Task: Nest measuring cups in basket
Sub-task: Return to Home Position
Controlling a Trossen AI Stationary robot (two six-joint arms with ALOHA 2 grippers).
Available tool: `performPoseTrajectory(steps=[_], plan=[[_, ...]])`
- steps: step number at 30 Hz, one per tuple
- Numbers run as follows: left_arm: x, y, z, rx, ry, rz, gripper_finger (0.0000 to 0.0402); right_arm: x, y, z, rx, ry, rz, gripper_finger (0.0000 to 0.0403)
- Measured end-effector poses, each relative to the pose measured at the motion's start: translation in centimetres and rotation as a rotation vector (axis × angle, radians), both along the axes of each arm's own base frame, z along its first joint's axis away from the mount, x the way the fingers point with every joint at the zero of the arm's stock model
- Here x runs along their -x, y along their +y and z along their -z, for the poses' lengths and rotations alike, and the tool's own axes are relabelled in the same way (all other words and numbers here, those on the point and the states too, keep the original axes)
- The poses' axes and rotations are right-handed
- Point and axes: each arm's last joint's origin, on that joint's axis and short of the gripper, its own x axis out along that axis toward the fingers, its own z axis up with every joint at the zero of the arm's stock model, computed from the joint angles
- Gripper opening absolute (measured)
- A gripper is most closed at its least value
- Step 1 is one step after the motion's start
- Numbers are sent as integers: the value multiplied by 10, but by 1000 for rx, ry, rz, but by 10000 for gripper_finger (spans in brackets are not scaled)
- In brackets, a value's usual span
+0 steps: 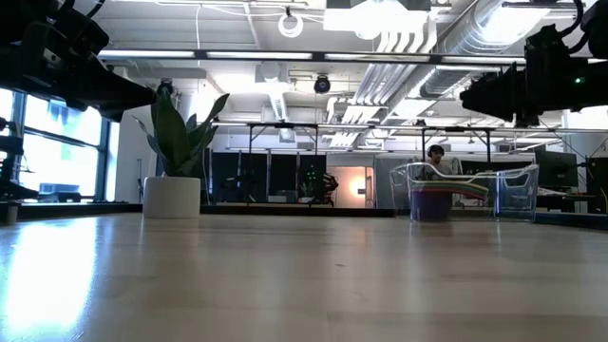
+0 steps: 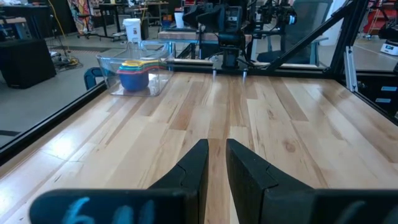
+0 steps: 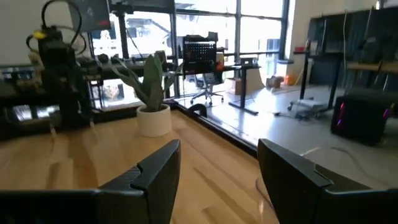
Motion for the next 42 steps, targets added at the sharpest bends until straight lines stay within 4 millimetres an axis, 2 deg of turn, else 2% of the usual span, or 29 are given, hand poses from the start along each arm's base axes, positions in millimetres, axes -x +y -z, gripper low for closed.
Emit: performPoseTrajectory(steps=[6,9,15,42], plan=[[0,0,0,0,0,0,46,-2,0,2,57,60,-26,204],[0,0,0,0,0,0,46,-3,0,3,-7,42,-39,204],[0,0,0,0,0,0,46,-5,0,6,-240,-48,-52,204],[0,0,0,0,0,1,46,-5,0,6,-238,-41,-51,204]])
